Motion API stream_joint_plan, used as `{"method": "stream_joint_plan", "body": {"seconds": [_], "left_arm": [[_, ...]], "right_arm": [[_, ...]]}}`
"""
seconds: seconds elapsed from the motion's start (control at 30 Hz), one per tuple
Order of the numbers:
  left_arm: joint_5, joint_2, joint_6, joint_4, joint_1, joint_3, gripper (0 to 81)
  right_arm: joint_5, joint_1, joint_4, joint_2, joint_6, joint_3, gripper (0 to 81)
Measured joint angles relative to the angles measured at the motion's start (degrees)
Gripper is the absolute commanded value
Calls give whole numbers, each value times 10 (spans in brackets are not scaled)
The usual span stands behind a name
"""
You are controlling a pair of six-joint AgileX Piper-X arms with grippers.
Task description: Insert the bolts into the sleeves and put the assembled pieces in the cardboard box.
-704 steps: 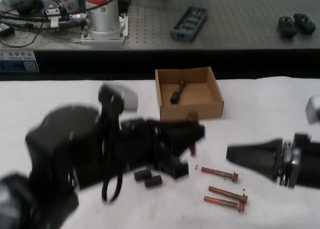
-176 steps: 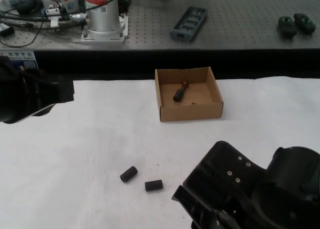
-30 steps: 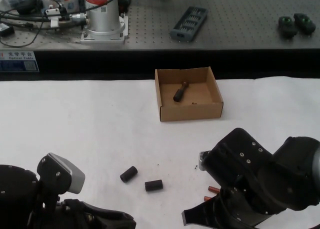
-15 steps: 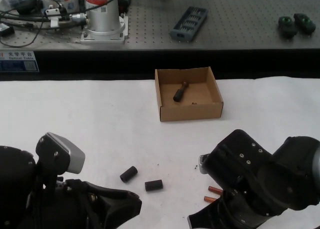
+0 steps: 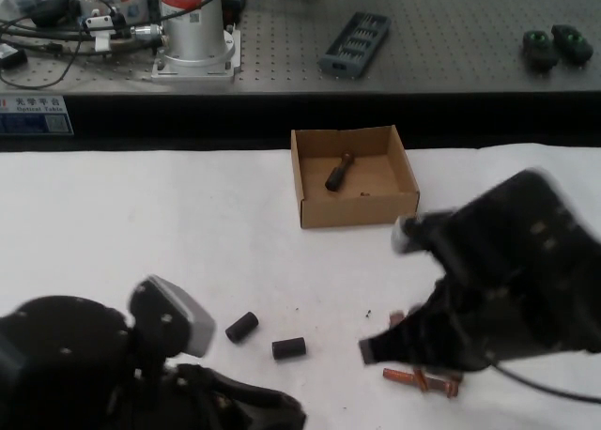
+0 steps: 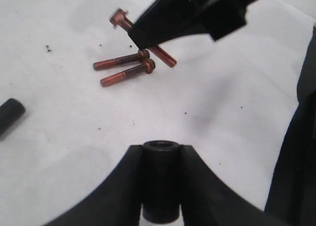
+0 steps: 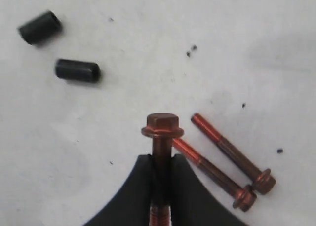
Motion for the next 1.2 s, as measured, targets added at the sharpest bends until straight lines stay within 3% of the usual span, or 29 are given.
{"method": "stream_joint_plan", "body": {"seconds": [0.13,0.23,0.5,0.9,1.2], "left_arm": [[23,64,0,-112,-22,0,6],[37,109,-10,-164,-24,0,6],[12,187,-138,-359,-23,0,6],[-15,249,-251,-487,-28,-1,6],[-3,281,-279,-526,-81,-16,6]], "right_arm": [[-60,-34,-18,-60,-49,0,43],[-172,-77,-62,-105,-72,9,43],[-347,-169,-263,-124,14,104,43],[-440,-184,-392,-124,44,149,43],[-469,-184,-404,-124,55,171,43]]}}
